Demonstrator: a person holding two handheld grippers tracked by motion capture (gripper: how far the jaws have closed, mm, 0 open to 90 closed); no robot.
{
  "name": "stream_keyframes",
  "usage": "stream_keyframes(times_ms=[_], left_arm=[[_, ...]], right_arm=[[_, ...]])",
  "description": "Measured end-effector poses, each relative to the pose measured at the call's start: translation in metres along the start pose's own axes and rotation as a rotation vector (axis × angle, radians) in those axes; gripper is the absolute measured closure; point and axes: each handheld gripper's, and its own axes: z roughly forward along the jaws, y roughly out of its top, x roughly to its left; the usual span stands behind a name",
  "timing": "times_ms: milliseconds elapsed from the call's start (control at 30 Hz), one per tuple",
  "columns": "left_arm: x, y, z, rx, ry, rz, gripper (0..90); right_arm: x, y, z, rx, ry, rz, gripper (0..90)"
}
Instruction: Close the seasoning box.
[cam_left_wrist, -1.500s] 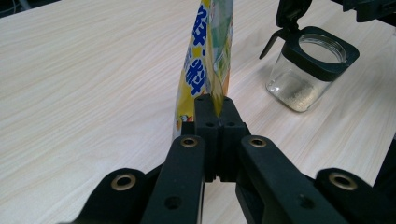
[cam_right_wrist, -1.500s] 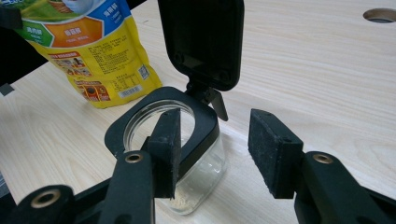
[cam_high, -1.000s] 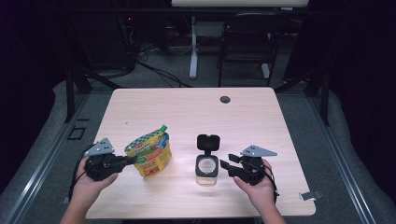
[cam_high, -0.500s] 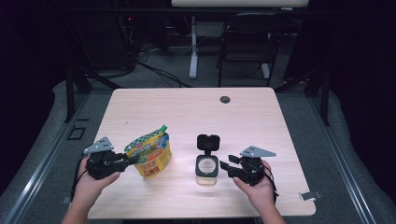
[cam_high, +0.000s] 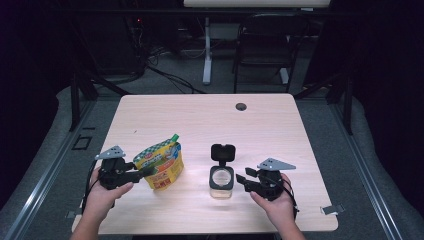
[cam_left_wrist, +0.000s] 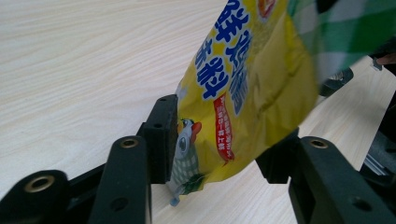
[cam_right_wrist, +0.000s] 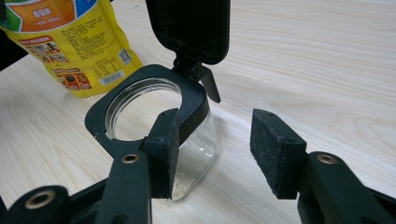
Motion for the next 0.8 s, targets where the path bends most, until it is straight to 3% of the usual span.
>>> stream_keyframes(times_ms=[167,800], left_arm=[[0.003,-0.002,0.004,0.002,-0.009,-0.033,49.4],[0.006,-0.006,0.019,0.02,-0.042,-0.102,45.8]], right_arm=[[0.0,-0.001,0.0,-0.002,0.0,0.001,52.1],[0.002,-0.002,0.002,0.007,-0.003,-0.003,51.3]])
